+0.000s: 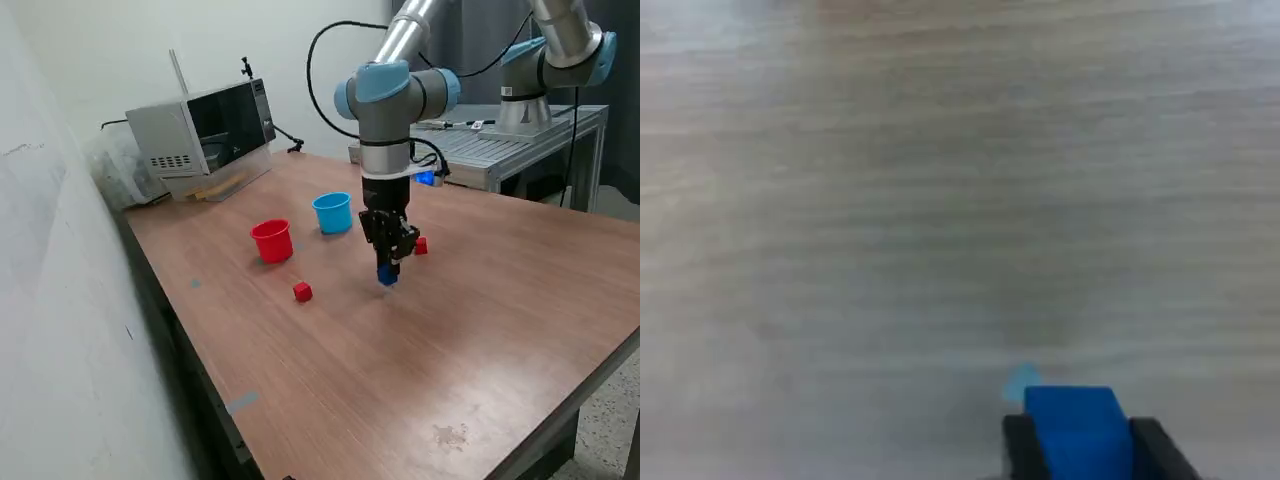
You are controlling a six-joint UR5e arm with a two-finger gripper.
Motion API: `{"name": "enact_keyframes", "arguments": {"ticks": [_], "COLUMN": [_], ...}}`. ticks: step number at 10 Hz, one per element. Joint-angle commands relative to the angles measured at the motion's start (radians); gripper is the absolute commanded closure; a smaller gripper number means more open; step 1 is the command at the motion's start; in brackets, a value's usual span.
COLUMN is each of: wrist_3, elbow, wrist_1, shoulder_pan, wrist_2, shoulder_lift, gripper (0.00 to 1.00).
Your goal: Place red objects in the red bin, and blue objects in the blue bin.
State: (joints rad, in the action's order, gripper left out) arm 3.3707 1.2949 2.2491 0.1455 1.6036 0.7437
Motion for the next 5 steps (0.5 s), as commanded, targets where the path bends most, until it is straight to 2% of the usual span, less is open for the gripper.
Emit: {"name": "enact_keyframes", "arguments": {"ticks": [1, 5], "wrist_3": [-0.010, -0.056], "elbow": [0.039, 0.226], "wrist_1": [-0.058, -0.094], "shoulder_pan": [0.008, -0.021], "wrist_2": [-0.005, -0.002], "shoulder_lift": [0.125, 0.386], "gripper": [1.00, 1.00]}}
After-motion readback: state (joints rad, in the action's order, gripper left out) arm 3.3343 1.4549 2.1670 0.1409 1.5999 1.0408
